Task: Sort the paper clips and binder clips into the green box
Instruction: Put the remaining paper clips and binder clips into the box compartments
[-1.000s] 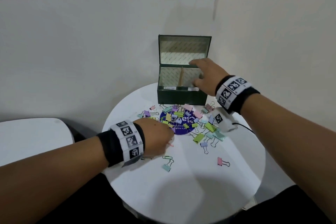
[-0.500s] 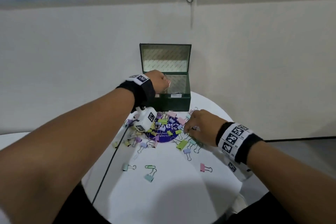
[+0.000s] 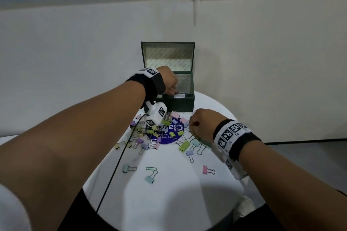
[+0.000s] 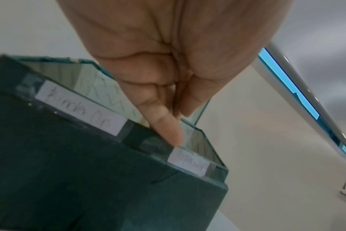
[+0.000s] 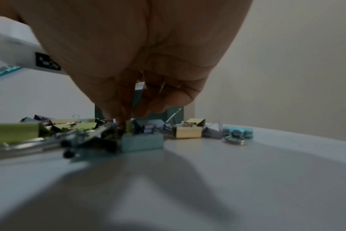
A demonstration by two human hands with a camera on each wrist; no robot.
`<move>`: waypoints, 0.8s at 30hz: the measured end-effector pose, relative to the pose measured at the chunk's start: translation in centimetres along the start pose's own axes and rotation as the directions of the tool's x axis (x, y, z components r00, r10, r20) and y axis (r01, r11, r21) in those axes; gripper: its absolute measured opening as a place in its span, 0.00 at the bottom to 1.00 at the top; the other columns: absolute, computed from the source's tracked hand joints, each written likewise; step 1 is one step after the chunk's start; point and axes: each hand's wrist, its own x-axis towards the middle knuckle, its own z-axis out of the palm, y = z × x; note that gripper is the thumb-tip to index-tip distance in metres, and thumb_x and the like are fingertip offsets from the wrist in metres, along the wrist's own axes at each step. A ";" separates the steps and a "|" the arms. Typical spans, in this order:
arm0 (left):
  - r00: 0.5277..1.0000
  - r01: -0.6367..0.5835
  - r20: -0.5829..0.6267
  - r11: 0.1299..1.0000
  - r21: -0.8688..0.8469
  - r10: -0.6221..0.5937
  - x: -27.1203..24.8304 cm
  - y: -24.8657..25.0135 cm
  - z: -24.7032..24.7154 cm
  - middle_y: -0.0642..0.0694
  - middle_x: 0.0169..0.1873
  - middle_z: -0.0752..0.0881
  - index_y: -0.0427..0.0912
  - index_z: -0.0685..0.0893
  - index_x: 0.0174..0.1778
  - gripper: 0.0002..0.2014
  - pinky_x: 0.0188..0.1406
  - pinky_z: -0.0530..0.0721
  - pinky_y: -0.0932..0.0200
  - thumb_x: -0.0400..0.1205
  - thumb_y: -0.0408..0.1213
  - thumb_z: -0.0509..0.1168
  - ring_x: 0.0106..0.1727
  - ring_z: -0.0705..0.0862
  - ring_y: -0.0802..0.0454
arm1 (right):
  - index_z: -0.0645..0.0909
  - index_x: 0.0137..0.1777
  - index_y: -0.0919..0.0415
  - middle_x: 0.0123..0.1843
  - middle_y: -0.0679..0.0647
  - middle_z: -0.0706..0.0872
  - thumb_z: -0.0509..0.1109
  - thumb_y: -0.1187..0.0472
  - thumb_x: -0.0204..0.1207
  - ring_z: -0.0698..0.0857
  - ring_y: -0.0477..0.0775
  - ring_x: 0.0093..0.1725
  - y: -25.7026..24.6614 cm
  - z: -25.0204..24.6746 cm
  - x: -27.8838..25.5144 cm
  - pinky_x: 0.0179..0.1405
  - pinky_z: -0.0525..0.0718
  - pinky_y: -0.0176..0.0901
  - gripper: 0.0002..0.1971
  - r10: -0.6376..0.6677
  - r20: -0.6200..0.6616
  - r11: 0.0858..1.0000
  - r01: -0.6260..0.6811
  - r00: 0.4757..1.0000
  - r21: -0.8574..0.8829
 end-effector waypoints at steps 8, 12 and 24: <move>0.976 -0.213 -0.007 0.963 0.163 0.217 -2.0 -0.3 -0.9 0.43 0.56 0.89 0.39 0.84 0.67 0.17 0.60 0.87 0.48 0.82 0.30 0.66 0.52 0.89 0.47 | 0.87 0.62 0.40 0.55 0.49 0.80 0.63 0.55 0.84 0.82 0.54 0.55 -0.4 -0.3 -0.2 0.59 0.84 0.47 0.14 -0.058 0.061 0.998 0.057 0.996 0.020; 0.891 -0.438 0.121 0.757 0.485 0.438 -7.0 -1.1 -2.0 0.59 0.44 0.85 0.51 0.87 0.50 0.04 0.55 0.84 0.58 0.81 0.41 0.69 0.45 0.83 0.63 | 0.87 0.63 0.44 0.54 0.48 0.81 0.62 0.52 0.84 0.83 0.55 0.56 -0.4 -0.1 0.0 0.58 0.84 0.47 0.14 -0.054 0.034 0.998 0.055 0.998 -0.038; 0.733 -0.674 0.637 0.375 0.636 0.237 -15.9 -10.0 0.0 0.58 0.46 0.80 0.55 0.86 0.53 0.09 0.45 0.75 0.60 0.82 0.51 0.65 0.45 0.76 0.57 | 0.87 0.44 0.47 0.47 0.47 0.85 0.68 0.62 0.77 0.85 0.54 0.48 0.0 0.4 1.0 0.46 0.85 0.46 0.09 -0.001 -0.020 0.997 0.000 1.000 -0.078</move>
